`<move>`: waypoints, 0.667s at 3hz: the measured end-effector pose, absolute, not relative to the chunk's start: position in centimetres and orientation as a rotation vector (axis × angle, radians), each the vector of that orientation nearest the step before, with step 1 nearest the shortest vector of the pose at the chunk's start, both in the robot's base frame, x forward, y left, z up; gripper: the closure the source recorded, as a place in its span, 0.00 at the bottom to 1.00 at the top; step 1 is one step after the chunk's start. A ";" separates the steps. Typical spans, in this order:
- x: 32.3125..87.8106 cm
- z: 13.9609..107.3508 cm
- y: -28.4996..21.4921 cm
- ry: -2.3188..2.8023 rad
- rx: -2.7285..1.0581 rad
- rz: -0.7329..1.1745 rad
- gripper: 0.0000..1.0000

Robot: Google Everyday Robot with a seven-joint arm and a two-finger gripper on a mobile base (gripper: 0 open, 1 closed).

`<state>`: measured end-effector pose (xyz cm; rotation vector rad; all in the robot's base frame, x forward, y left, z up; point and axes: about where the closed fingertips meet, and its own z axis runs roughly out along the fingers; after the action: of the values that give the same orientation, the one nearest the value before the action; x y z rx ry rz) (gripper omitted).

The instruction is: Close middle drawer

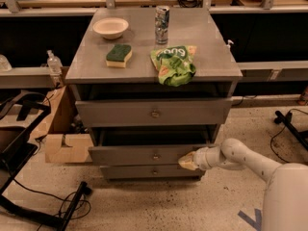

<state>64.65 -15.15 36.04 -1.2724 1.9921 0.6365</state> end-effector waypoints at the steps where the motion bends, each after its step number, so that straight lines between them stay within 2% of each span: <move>1: 64.5 36.0 -15.0 1.992 -1.273 0.639 0.68; 2: 64.5 35.9 -14.8 1.991 -1.276 0.643 0.45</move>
Offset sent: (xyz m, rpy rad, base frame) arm -0.0010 -0.0001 0.0000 0.0000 0.0000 0.0000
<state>64.46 -14.80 35.87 -1.2755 1.9909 0.6434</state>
